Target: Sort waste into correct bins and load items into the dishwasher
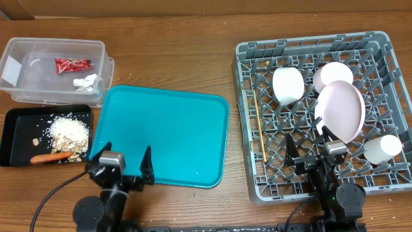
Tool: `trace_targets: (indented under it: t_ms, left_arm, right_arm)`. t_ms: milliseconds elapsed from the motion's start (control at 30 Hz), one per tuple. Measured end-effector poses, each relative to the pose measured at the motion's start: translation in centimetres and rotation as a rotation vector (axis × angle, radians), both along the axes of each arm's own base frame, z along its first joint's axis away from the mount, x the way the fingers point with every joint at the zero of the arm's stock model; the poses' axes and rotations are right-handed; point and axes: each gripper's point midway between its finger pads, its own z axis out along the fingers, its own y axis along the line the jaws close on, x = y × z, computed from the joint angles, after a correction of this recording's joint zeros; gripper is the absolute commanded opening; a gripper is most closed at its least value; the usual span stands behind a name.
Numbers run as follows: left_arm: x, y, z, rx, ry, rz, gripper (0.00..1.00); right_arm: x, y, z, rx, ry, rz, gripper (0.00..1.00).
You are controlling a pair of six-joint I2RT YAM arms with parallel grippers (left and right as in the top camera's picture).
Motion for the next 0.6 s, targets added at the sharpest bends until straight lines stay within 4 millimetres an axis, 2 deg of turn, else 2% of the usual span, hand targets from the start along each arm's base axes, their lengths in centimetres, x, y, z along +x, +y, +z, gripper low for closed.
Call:
trace_targets:
  t_ms: [167, 267, 333, 400, 533, 600]
  left_arm:
    - [2.1, 0.5, 0.9, 0.011, -0.168, 0.03, 1.0]
    - [2.7, 1.0, 1.7, 0.025, -0.281, 0.062, 1.0]
    - [3.0, 1.3, 1.5, 0.036, -0.325, 0.077, 1.0]
    - [3.4, 1.4, -0.3, 0.048, -0.285, 0.085, 1.0]
    - [3.6, 1.6, -5.3, 0.062, -0.103, 0.089, 1.0]
    - [3.6, 1.7, -5.5, 0.063, -0.096, 0.093, 1.0]
  right_arm:
    - [0.0, 0.0, 0.0, 0.001, 0.0, 0.0, 1.0]
    - [0.0, 0.0, 0.0, 0.001, 0.0, 0.0, 1.0]
    - [0.0, 0.0, 0.0, 0.0, 0.0, 0.0, 1.0]
    - [0.0, 0.0, 0.0, 0.001, 0.0, 0.0, 1.0]
    - [0.0, 0.0, 0.0, 0.001, 0.0, 0.0, 1.0]
    - [0.0, 0.0, 0.0, 0.001, -0.001, 0.0, 1.0]
